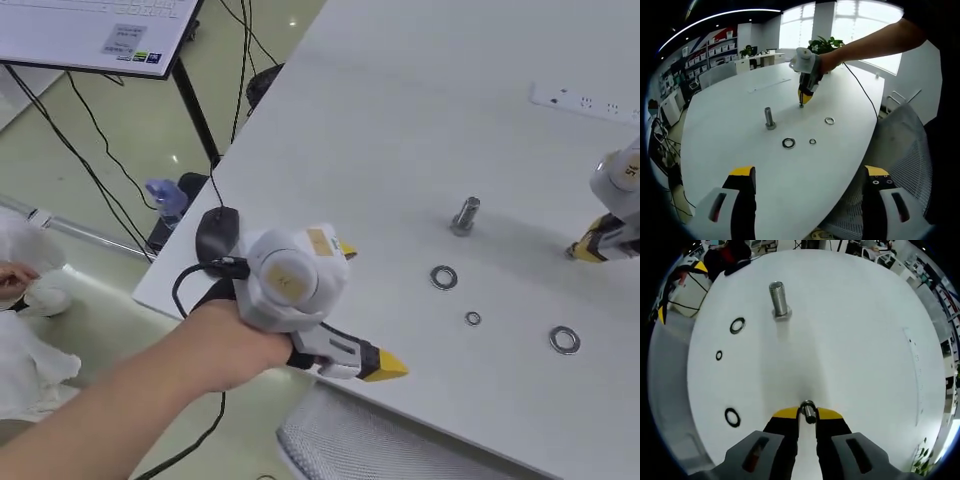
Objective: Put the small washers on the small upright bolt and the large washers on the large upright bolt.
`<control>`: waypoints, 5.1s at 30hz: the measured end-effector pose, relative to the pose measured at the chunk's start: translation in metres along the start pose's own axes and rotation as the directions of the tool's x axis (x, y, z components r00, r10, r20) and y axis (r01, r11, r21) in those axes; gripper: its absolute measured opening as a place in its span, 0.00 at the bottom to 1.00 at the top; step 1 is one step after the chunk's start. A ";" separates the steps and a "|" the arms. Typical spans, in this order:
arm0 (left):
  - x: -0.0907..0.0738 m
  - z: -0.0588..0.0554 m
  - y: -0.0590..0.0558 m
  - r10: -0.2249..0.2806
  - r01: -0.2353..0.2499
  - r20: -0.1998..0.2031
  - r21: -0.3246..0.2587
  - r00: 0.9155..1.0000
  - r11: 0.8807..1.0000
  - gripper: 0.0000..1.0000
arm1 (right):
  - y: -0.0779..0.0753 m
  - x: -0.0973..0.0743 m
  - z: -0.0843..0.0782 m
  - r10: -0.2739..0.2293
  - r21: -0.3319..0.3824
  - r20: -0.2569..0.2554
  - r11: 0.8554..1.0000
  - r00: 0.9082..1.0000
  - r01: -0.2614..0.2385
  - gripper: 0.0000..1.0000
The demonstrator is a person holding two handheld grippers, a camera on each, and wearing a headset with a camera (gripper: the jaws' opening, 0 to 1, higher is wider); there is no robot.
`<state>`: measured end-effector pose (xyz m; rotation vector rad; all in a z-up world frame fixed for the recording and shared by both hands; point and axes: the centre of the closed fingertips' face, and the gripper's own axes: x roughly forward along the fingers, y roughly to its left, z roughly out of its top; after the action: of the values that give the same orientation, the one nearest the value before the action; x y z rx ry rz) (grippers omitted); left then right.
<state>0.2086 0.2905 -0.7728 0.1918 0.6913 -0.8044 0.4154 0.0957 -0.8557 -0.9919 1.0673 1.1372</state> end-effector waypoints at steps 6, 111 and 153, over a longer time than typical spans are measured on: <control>-0.001 -0.001 -0.001 -0.002 0.002 -0.004 -0.001 1.000 1.000 0.88 | 0.000 0.002 -0.003 -0.004 -0.010 -0.008 1.000 1.000 0.004 0.12; 0.007 0.023 0.001 -0.013 0.011 0.044 0.054 0.999 0.998 0.94 | 0.137 -0.025 0.079 0.137 -0.125 0.198 0.986 0.971 -0.114 0.31; 0.002 0.009 0.001 -0.024 0.022 0.023 0.057 0.999 0.998 0.87 | 0.157 0.028 0.067 0.105 -0.176 0.101 0.981 0.989 -0.086 0.24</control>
<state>0.2146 0.2859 -0.7672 0.2261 0.6496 -0.8478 0.2722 0.1895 -0.8793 -1.0078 0.9486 1.3655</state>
